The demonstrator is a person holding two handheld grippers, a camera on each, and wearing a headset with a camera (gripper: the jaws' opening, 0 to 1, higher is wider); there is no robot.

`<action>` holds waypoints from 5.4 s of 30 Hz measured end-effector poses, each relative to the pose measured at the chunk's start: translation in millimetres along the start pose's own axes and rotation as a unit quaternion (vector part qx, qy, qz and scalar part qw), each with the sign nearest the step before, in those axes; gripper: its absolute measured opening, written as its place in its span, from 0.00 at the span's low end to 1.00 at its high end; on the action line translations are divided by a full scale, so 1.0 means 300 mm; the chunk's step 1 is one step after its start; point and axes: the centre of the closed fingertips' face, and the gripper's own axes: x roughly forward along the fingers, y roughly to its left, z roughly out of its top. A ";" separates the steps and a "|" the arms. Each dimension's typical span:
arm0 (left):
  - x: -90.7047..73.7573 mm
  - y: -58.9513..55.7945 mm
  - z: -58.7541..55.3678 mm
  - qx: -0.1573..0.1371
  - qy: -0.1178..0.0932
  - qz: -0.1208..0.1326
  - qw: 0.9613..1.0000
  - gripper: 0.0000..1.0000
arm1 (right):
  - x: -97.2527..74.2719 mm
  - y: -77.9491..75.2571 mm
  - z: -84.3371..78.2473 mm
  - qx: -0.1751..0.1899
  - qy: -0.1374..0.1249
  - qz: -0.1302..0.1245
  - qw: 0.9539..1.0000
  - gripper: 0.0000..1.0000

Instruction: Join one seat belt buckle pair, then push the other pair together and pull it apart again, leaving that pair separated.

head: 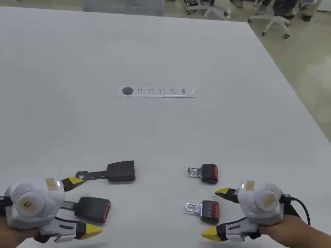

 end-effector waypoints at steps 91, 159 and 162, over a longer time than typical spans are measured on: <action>0.066 0.010 -0.103 0.136 0.125 -0.076 0.980 0.37 | 0.280 0.127 0.240 -0.117 -0.030 0.092 0.988 0.36; 0.080 -0.004 -0.094 0.177 0.153 -0.098 0.967 0.34 | 0.493 0.271 0.481 -0.132 -0.048 0.099 0.985 0.35; 0.080 -0.008 -0.096 0.180 0.157 -0.103 0.966 0.35 | 0.501 0.273 0.493 -0.134 -0.045 0.098 0.985 0.35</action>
